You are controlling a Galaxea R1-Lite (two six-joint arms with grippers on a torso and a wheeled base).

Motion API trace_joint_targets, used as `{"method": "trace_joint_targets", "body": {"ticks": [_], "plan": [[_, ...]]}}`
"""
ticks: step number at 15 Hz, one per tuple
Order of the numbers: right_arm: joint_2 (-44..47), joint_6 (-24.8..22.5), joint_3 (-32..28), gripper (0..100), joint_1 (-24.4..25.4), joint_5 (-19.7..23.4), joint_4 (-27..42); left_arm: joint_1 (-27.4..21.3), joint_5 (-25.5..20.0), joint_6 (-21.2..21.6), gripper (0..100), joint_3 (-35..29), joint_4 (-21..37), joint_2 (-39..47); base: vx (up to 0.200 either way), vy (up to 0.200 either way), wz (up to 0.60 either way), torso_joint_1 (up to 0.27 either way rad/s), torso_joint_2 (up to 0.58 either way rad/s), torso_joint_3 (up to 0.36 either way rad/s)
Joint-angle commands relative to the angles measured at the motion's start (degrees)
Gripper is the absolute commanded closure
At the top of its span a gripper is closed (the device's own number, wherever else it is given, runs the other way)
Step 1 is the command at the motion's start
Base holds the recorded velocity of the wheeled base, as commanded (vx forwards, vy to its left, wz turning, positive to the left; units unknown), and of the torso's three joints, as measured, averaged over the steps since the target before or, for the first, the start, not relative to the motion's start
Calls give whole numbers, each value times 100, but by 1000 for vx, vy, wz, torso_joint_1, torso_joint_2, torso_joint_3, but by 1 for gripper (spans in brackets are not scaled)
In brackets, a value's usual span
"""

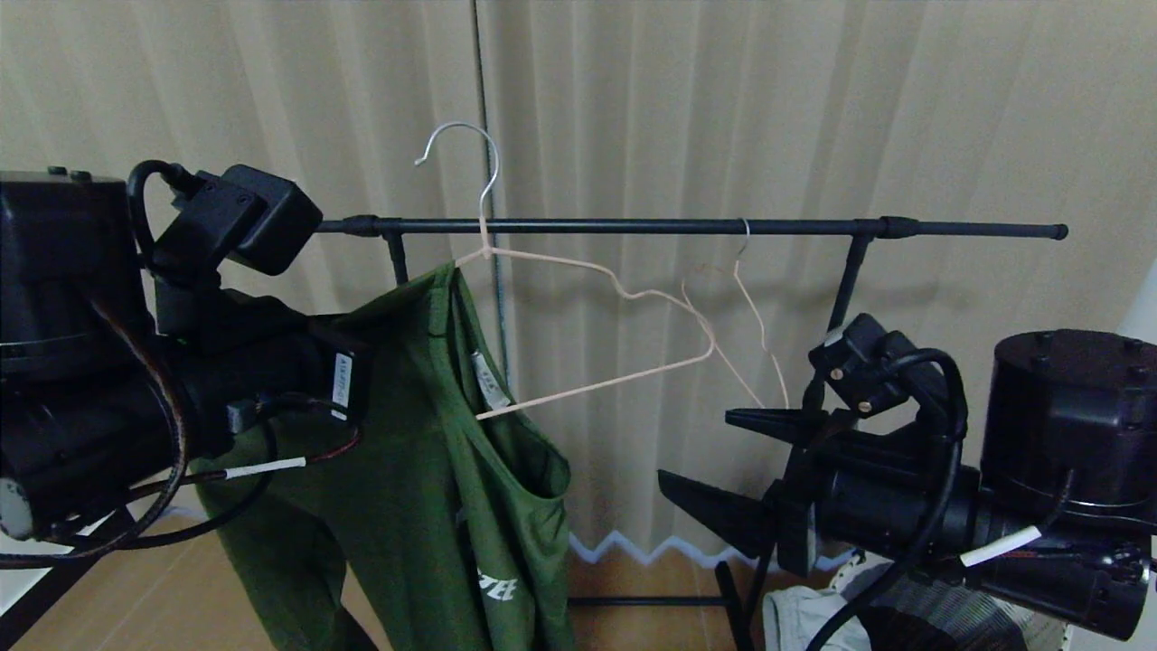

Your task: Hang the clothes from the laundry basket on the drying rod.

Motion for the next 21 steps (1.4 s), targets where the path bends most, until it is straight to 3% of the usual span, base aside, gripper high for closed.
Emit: {"method": "trace_joint_targets", "body": {"ticks": [1,5,13,19,21], "plan": [[365,-5,-28,0,158,-24,-223,-278,15,-147,100,19,-23,44,0,0,0,0,0,0],[1077,-23,-204,0,255,-218,-917,-437,-12,-165,100,-16,-164,26,0,0,0,0,0,0],[1850,-23,-802,0,246,-437,-952,-771,-21,-103,100,-122,-383,-114,0,0,0,0,0,0],[2000,-23,-731,0,220,-675,-952,-797,-29,-77,100,-297,-375,-158,0,0,0,0,0,0],[1789,-41,-521,0,35,-842,-952,-656,-21,187,100,-227,-375,-158,0,0,0,0,0,0]]}}
